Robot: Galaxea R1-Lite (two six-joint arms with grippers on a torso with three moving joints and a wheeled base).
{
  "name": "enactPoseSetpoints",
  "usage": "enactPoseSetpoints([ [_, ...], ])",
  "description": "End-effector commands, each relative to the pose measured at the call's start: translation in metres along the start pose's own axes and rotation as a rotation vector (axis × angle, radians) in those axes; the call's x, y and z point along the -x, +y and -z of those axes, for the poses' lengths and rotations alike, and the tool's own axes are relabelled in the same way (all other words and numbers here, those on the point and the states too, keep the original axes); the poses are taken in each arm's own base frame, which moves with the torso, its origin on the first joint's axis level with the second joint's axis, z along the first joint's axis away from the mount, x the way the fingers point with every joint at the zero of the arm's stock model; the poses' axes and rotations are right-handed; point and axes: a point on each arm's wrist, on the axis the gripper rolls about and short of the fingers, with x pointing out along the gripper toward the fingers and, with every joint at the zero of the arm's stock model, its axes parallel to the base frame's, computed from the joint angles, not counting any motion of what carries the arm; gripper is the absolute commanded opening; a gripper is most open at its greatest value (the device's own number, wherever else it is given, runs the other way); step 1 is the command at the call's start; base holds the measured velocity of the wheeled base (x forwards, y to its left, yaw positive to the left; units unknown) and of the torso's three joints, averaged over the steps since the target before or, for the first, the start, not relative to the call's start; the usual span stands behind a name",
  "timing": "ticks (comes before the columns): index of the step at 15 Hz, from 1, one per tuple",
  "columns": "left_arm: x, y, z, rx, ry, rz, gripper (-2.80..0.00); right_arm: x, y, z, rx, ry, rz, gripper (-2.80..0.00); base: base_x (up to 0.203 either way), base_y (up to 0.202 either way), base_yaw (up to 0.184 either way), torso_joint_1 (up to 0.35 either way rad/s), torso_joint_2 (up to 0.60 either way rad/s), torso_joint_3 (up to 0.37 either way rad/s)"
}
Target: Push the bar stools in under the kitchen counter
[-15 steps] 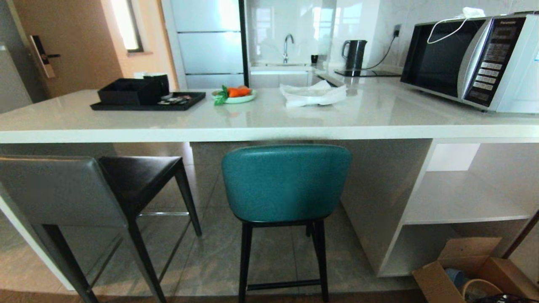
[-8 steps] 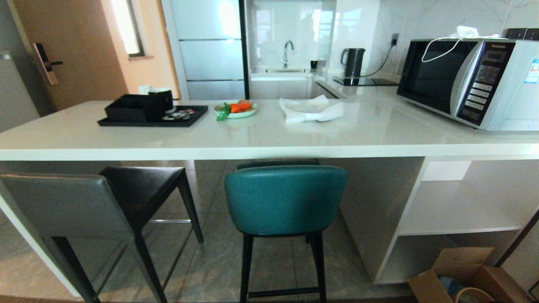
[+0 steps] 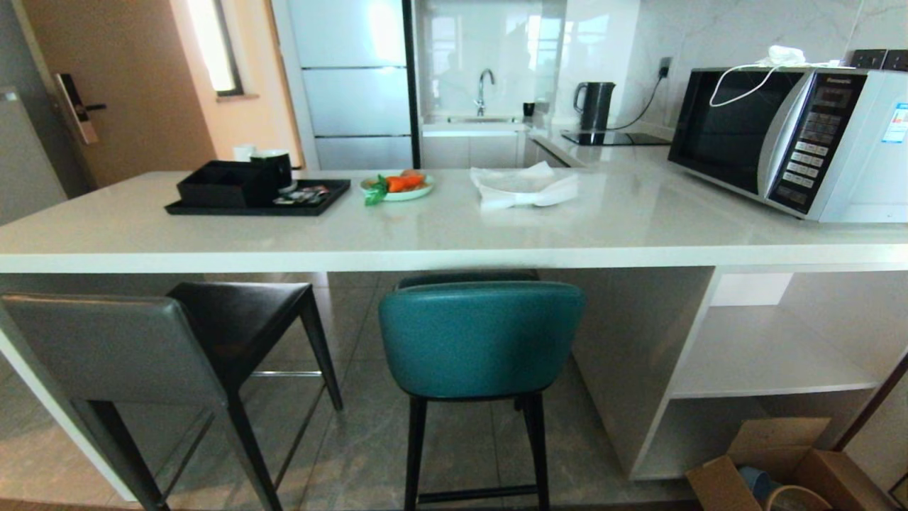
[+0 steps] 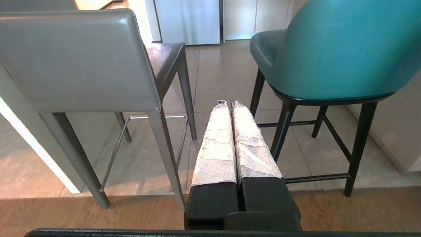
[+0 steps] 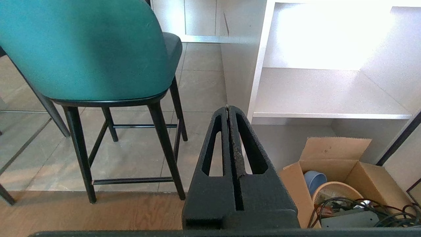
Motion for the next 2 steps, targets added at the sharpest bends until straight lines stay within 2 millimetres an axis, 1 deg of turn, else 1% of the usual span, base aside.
enactPoseSetpoints([
  [1, -0.0003, 0.0000, 0.0005, 0.000, 0.004, 0.001, -2.80, -0.0004, 0.0000, 0.0008, -0.007, 0.004, 0.000, -2.80, 0.000, 0.000, 0.000, 0.000, 0.00, 0.000],
  [2, -0.0003, 0.0000, 0.0003, 0.000, 0.003, 0.001, -2.80, -0.0005, 0.0000, 0.0011, -0.013, 0.006, 0.002, -2.80, 0.000, 0.000, 0.000, 0.000, 0.00, 0.000],
])
